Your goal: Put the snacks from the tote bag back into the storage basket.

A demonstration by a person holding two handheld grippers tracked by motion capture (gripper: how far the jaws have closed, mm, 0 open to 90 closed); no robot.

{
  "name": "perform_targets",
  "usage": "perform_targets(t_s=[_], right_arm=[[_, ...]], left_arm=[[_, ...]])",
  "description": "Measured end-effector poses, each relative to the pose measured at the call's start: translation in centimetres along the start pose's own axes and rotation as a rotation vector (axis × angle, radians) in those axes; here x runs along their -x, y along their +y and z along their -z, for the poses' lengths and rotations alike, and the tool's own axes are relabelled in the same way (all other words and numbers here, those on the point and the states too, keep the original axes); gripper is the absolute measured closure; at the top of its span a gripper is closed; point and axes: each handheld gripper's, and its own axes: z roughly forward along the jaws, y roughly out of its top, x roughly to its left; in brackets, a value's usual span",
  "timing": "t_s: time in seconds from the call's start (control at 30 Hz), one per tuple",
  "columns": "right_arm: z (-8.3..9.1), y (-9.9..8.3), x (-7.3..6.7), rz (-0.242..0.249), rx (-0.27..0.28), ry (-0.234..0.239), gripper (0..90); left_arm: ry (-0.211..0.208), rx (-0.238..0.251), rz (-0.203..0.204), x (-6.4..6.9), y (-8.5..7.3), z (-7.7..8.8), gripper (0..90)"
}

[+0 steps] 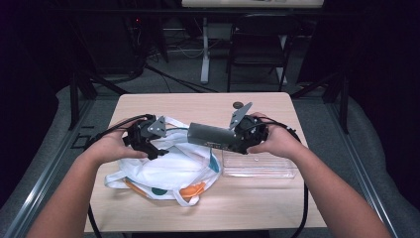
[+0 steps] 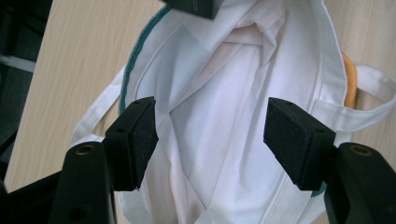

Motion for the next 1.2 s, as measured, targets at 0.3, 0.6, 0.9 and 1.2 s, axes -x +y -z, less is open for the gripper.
perform_targets(t_s=[0.3, 0.6, 0.9, 1.2], right_arm=[[1.1, -2.2, 0.9, -0.019, -0.016, -0.021, 41.4], [2.0, -3.8, 1.4, -0.036, -0.025, -0.041, 41.4], [2.1, -5.1, 1.8, -0.06, -0.032, -0.043, 41.4], [2.0, -5.9, 2.2, -0.073, -0.039, -0.047, 41.4]], left_arm=[[-0.007, 0.001, 0.03, 0.2, -0.8, -0.7, 35.5], [-0.011, -0.002, 0.05, 0.4, -1.4, -1.4, 36.1], [-0.016, -0.005, 0.062, 0.4, -1.9, -1.7, 36.1], [-0.02, -0.008, 0.071, 0.5, -2.4, -2.1, 36.1]])
